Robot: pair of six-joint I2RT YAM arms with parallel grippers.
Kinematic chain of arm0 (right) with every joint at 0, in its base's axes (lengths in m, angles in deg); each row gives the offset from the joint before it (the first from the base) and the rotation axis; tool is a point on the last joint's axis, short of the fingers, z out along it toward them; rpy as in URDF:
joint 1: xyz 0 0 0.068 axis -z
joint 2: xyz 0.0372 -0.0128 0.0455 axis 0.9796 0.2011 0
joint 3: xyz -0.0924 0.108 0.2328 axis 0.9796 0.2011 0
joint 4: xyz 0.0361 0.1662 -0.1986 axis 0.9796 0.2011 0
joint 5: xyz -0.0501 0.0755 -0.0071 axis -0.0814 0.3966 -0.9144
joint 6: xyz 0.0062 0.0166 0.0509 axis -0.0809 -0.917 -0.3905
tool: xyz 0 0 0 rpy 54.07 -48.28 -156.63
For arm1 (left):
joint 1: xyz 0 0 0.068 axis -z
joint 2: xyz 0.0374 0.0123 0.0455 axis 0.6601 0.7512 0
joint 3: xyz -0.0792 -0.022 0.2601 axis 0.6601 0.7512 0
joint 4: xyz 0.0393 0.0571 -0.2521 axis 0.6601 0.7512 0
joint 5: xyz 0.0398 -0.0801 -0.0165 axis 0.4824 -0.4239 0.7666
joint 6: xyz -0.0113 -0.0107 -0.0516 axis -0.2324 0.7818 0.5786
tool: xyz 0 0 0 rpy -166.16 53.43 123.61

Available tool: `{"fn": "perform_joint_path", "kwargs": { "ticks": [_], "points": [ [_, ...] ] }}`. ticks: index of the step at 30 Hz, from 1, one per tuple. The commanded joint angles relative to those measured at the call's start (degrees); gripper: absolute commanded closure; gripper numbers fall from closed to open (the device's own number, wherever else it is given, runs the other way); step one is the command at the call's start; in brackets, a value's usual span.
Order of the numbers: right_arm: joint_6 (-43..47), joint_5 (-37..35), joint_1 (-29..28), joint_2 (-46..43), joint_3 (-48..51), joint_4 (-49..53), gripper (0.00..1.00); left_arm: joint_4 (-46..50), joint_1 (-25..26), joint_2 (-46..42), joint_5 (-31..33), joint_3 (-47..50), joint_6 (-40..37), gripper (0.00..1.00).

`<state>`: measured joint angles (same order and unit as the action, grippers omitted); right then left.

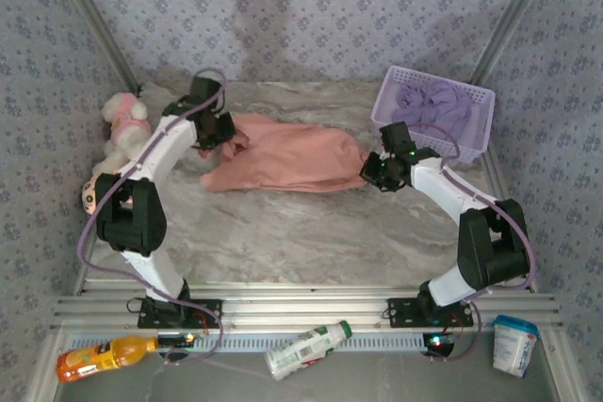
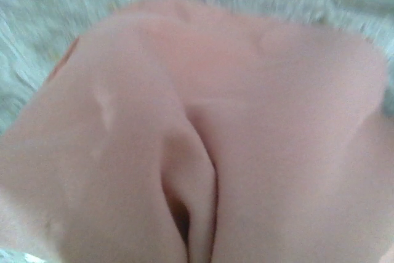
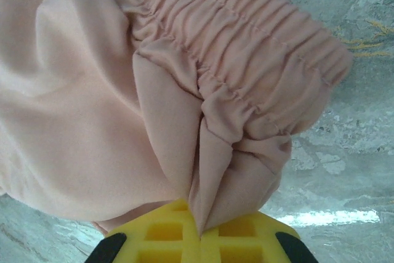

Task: Fold and stack the mixed laundry pile

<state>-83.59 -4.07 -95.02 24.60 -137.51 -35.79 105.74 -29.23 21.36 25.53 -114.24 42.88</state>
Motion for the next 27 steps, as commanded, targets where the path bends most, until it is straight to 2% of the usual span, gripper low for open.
{"fn": "perform_joint_path", "kwargs": {
  "ticks": [1, 2, 3, 4, 6, 14, 17, 22, 26, 27],
  "points": [
    [1.20, 0.45, 0.80, 0.31, -0.51, 1.79, 1.00, 4.04, -5.06, 8.36, 0.46, -9.72, -1.31, 0.73],
    [1.36, 0.83, 0.90, 0.69, -0.83, 1.81, 1.00, 7.78, -6.11, 11.77, 1.11, -14.02, -0.64, 0.26],
    [1.54, 1.17, 1.06, 1.00, -1.20, 1.90, 1.00, 10.90, -6.71, 14.01, 1.40, -17.07, -0.41, 0.08],
    [1.92, 1.35, 1.22, 1.36, -1.66, 1.96, 1.00, 13.02, -6.84, 15.33, 1.58, -18.71, -0.77, 0.00],
    [2.43, 1.26, 1.19, 1.84, -2.43, 1.96, 1.00, 12.46, -6.61, 13.46, 1.99, -15.73, -1.74, 0.00],
    [1.81, 2.25, 1.30, 4.08, -3.15, 0.13, 1.00, 6.14, -4.09, -7.92, -2.49, 14.57, -0.97, 0.01],
    [1.64, 3.04, 1.33, 5.51, -3.68, 0.07, 1.00, 2.03, -1.89, -12.93, -4.39, 24.46, 1.19, 0.04],
    [1.38, 4.55, 0.86, 7.71, -5.10, -0.50, 1.00, -8.11, 0.02, -11.00, -5.74, 30.94, 3.38, 0.14],
    [1.12, 4.72, 0.55, 7.72, -5.20, -0.73, 1.00, -11.51, 0.40, -4.88, -1.64, 30.16, 2.50, 0.19],
    [1.04, 4.77, 0.62, 7.42, -4.92, -0.85, 1.00, -11.47, 0.40, -3.43, -0.39, 29.59, 2.31, 0.25]
  ]
}}
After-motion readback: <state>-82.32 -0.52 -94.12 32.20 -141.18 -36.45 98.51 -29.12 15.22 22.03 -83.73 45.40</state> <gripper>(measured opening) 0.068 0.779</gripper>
